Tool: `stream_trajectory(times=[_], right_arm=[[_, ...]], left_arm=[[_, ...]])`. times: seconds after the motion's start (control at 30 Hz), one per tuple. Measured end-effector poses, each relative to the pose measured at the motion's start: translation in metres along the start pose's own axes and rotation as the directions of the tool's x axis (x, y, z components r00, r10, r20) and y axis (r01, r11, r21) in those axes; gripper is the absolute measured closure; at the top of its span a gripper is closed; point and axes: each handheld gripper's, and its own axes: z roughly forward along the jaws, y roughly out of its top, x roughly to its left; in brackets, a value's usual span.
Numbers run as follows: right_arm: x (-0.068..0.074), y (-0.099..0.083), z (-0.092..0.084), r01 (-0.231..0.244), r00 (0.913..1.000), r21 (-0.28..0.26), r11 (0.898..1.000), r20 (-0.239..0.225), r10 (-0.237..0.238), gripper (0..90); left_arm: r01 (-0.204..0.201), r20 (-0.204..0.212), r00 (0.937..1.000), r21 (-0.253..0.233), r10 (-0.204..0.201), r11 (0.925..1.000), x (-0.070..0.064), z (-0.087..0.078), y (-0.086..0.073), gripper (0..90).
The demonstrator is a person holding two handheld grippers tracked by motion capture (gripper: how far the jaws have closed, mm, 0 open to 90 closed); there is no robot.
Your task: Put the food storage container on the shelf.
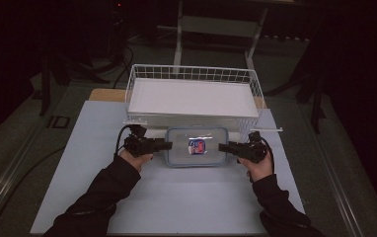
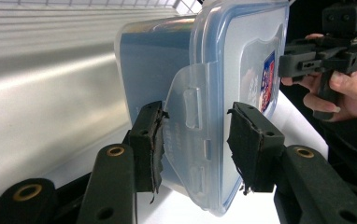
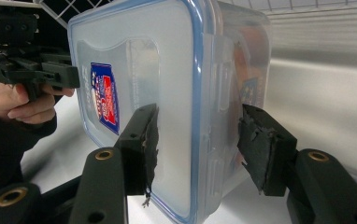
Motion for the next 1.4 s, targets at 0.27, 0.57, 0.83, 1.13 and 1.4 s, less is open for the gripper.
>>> stream_trajectory(times=[0.27,0.57,0.83,1.13,1.4], right_arm=[[-0.012,-0.001,0.01,0.001,0.9998,-0.022,1.0,0.02,-0.001,48.2],[-0.017,0.001,0.019,0.014,0.9989,-0.046,0.999,0.046,-0.012,47.4],[-0.015,0.003,0.021,0.007,0.998,-0.041,0.999,0.064,-0.004,46.5],[-0.01,0.003,0.033,-0.009,0.9927,-0.033,0.999,0.12,0.013,35.5],[-0.006,0.008,0.039,-0.003,0.983,-0.061,0.998,0.183,0.014,29.9]], left_arm=[[-0.005,-0.032,0.9995,-0.063,0.003,0.998,0.009,0.01,-0.001,54.9],[-0.012,-0.063,0.998,-0.104,0.006,0.9946,0.016,0.017,0.0,53.3],[-0.006,-0.061,0.9981,-0.105,0.0,0.9945,0.023,0.018,0.001,52.6],[-0.02,-0.105,0.9945,-0.139,0.005,0.9901,0.024,0.028,-0.001,46.0],[-0.068,-0.159,0.9863,-0.154,0.044,0.9857,0.024,0.031,0.004,44.5]])
